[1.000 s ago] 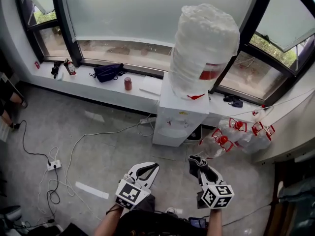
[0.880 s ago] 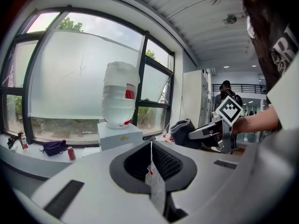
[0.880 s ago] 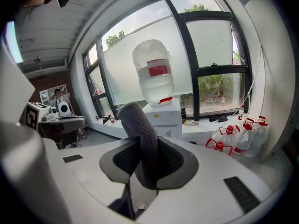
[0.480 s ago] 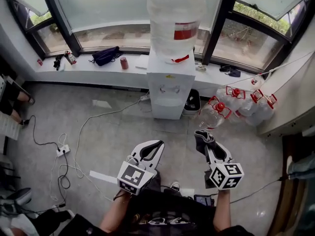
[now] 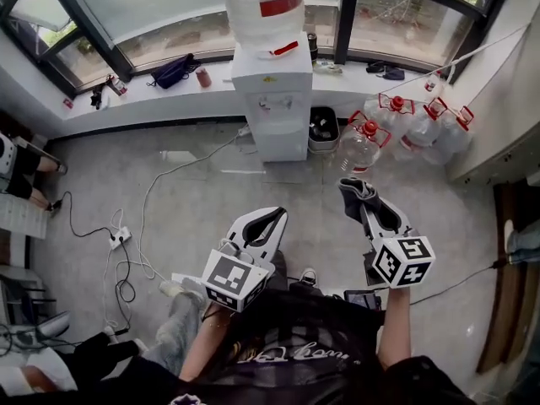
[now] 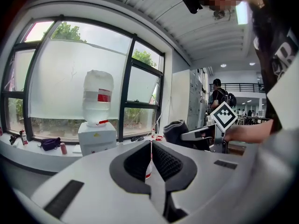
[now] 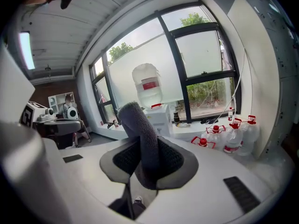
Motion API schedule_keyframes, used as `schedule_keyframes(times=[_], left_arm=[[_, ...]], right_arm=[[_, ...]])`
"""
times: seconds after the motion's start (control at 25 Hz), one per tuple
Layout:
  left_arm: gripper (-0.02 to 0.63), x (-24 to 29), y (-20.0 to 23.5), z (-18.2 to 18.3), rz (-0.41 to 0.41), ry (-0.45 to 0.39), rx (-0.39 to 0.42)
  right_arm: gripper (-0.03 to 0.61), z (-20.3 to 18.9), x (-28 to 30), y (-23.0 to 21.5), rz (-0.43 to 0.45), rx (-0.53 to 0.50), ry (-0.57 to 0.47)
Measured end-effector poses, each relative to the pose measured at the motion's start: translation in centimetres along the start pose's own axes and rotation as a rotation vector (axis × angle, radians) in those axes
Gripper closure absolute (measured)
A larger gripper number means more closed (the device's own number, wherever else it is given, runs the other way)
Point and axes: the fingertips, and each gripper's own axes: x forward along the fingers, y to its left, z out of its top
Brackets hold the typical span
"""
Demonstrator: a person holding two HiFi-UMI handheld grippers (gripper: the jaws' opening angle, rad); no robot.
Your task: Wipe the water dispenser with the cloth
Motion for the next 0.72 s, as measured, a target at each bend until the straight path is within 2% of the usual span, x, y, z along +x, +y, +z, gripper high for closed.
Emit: schedule_keyframes(times=[0.28, 0.72], left_arm=[[0.594, -0.1, -3.7, -0.3, -0.027, 0.009, 0.020], [0.594, -0.7, -5.2, -0.3, -0.005, -0.003, 0.026]], right_arm=[[0.472, -1.5, -3.0, -1.8, -0.016, 0.007, -0.002], [0.472, -1.7, -4.0, -1.9, 0.006, -0.025, -0.003]])
